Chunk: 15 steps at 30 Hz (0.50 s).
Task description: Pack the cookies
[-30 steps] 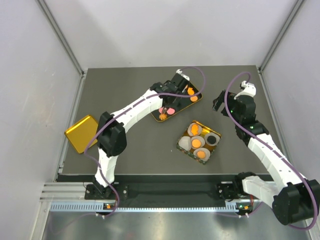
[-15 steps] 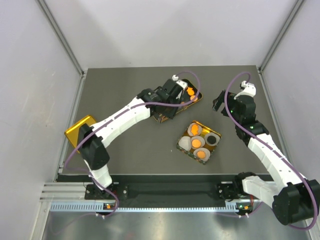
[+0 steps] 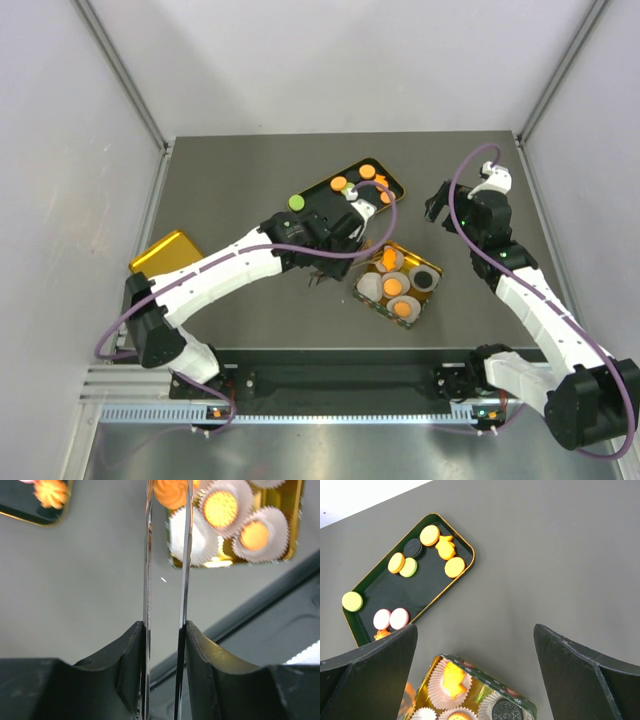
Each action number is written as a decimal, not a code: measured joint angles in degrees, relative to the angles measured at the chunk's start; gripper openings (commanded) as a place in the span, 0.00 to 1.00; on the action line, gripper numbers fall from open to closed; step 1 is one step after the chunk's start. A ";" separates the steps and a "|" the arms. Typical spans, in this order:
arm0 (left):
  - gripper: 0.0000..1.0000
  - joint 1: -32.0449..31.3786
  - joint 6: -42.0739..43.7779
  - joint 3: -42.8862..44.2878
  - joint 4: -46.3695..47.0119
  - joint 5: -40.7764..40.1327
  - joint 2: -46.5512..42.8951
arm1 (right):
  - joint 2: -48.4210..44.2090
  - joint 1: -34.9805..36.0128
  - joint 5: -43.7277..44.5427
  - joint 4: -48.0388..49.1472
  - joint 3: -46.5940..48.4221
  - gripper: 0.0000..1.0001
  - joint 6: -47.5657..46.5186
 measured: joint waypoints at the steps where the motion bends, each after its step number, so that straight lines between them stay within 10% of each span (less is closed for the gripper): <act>1: 0.41 -0.48 -0.35 -0.52 -0.04 0.20 -0.50 | 0.00 0.00 -0.09 0.00 0.00 1.00 -0.02; 15: 0.41 -3.85 -3.23 -4.42 -1.29 2.36 -2.62 | 0.37 0.00 -0.17 0.09 0.00 1.00 0.00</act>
